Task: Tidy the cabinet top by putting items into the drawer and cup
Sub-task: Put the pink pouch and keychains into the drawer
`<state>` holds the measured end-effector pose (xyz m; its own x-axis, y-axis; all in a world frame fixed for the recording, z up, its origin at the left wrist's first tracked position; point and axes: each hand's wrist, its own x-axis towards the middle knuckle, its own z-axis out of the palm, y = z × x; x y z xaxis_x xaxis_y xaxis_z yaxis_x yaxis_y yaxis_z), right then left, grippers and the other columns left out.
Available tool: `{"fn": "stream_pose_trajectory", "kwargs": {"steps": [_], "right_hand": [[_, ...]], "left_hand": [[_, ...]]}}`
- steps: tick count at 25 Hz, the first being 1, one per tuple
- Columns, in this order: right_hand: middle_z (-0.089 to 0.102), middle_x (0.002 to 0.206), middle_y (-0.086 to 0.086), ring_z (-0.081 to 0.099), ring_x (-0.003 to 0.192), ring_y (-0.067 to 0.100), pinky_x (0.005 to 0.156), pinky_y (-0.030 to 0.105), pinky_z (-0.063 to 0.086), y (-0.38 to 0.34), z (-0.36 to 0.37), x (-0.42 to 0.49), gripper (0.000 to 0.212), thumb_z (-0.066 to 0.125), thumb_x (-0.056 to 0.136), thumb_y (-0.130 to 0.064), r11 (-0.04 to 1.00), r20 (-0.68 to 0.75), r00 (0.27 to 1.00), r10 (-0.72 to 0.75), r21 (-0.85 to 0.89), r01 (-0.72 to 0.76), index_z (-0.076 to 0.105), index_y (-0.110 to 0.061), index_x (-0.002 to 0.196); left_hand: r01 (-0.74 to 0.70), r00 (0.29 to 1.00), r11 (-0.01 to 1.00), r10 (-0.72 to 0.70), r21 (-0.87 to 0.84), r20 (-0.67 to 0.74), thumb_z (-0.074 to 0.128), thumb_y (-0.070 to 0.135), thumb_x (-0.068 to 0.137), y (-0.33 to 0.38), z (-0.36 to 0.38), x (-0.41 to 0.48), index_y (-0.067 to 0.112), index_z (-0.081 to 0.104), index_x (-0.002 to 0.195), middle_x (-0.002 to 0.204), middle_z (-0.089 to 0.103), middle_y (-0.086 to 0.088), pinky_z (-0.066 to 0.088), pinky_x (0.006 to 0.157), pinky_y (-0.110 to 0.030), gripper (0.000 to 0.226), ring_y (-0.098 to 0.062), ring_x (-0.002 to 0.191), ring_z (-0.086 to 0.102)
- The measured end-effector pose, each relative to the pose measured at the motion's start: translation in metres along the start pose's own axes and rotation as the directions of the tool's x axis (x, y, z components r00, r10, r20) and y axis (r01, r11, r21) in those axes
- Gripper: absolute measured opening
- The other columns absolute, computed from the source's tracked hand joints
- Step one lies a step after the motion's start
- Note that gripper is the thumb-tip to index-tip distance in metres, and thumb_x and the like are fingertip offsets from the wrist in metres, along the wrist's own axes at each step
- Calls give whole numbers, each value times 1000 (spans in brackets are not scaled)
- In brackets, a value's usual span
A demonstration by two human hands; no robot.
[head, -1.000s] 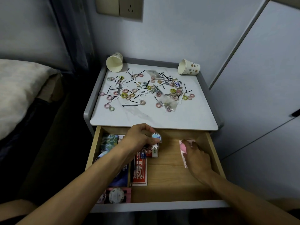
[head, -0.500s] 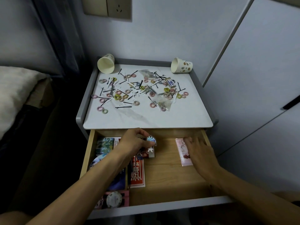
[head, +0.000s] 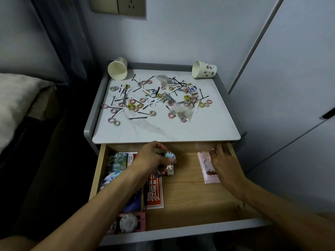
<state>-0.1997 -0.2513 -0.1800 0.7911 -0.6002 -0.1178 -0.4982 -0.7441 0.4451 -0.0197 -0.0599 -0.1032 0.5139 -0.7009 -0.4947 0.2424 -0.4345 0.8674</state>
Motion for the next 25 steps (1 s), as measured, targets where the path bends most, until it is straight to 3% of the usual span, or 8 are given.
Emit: {"fn": "stream_pose_trajectory", "kwargs": {"steps": [5,11,12,14,15,17,20,25], "right_hand": [[53,125,13,66,88,19,71,24,55,-3,-2,1,41,72,86,-23,997,-32,999,-18,80,21,58,-8,121],[64,96,9,63,82,27,61,30,52,-3,-13,-1,33,86,64,-22,948,-236,971,31,314,47,70,-15,91],[65,98,3,63,85,21,66,28,51,-7,-26,-4,25,81,74,-27,849,-229,970,79,526,55,69,-19,94],[69,96,-6,66,85,13,73,29,55,-22,-56,-16,19,70,87,-34,338,17,996,88,940,-46,70,-22,101],[72,94,-4,68,84,15,75,33,57,-30,-71,-23,19,67,89,-34,37,149,989,-2,988,-149,69,-21,104],[74,95,1,71,87,19,80,36,57,-47,-91,-33,21,64,91,-30,-268,226,963,-148,928,-259,68,-18,108],[75,94,5,73,84,21,75,33,58,-56,-95,-29,21,69,88,-21,-352,216,966,-145,901,-254,68,-10,105],[76,90,7,73,77,21,64,27,55,-57,-90,-25,22,74,83,-10,-340,281,940,-194,880,-333,66,-8,103]], "left_hand": [[-40,999,999,40,-11,6,75,-1,79,-2,1,2,12,63,98,90,69,-13,50,49,-22,26,-17,65,64],[-82,997,997,82,1,0,70,2,86,-9,3,12,18,68,92,80,70,-4,50,54,-21,18,-12,63,65],[-79,997,997,79,-13,-4,70,2,86,-10,3,13,18,68,94,80,70,-3,49,54,-20,18,-10,62,64],[-73,997,995,72,-67,-19,71,0,84,-13,3,16,15,69,103,88,72,-4,50,56,-20,24,-11,65,66],[-71,997,993,70,-99,-20,72,-1,82,-15,4,16,14,68,108,95,73,-6,52,60,-21,30,-12,70,67],[-62,998,990,63,-123,0,73,-1,81,-19,8,17,12,66,114,104,72,-10,53,65,-22,37,-15,77,70],[-7,999,988,14,-156,46,70,-2,83,-26,11,18,10,66,116,99,74,-13,56,69,-28,36,-21,77,72],[107,994,842,-99,-529,43,65,-6,83,-28,12,15,6,66,114,100,74,-20,60,66,-32,33,-28,81,72]]}}
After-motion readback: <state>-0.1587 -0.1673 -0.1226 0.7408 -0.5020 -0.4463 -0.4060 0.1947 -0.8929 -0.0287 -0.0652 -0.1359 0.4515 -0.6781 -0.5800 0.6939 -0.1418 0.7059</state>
